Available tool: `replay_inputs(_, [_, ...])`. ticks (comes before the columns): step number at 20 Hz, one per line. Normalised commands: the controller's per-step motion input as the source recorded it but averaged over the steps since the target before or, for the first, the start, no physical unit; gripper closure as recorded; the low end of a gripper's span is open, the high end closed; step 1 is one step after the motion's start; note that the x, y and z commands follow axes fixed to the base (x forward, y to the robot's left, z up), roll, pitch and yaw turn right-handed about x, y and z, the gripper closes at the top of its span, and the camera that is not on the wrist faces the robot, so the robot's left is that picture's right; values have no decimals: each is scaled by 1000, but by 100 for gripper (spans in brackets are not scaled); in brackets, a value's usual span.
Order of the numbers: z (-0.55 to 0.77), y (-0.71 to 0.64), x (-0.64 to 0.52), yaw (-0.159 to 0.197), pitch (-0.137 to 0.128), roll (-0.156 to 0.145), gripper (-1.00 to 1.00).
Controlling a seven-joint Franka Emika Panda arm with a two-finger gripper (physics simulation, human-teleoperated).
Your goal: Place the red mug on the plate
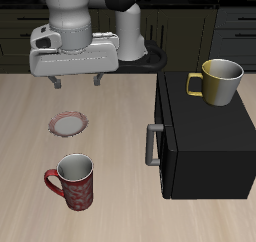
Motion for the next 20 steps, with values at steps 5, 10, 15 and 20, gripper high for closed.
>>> replay_inputs(5, [36, -93, 253, 24, -29, -38, -100])
replay_inputs(10, [-39, -20, 262, -19, -42, -31, -100])
replay_inputs(15, [-131, 235, 135, 11, -2, -4, -100])
replay_inputs(20, [-78, 254, 135, 12, -7, 7, -100])
